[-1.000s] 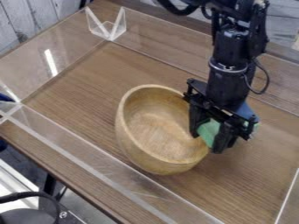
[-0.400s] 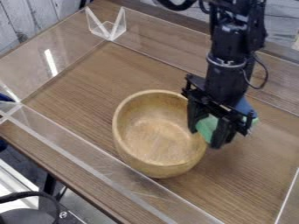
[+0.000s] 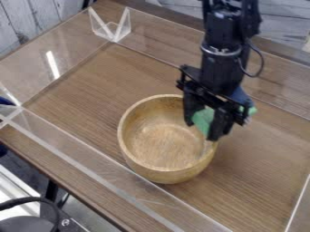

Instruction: Put the green block in the brown bowl

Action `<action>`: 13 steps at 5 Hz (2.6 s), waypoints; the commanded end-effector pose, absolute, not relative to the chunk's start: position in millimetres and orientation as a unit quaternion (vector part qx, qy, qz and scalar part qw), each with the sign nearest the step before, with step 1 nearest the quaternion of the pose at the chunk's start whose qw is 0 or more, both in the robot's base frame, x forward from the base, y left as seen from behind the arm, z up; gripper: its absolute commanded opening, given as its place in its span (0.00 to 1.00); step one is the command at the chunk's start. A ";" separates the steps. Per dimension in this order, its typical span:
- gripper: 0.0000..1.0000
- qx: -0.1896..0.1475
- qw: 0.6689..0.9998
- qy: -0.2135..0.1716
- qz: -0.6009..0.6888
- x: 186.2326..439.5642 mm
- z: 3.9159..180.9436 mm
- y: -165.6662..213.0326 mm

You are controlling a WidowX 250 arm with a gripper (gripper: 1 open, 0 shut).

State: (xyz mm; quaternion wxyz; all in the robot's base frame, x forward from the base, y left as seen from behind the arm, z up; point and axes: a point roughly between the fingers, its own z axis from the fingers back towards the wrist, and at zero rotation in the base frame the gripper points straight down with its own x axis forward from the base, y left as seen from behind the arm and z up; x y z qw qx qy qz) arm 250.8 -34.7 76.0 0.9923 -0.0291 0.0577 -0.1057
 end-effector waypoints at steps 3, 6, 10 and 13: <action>0.00 -0.009 0.998 0.019 -0.051 257.9 95.8 52.5; 0.00 -0.017 0.994 0.031 -0.101 249.9 79.9 3.2; 0.00 -0.023 0.989 0.044 -0.143 248.8 56.8 -28.7; 0.00 -0.029 0.988 0.034 -0.146 252.9 59.9 -35.3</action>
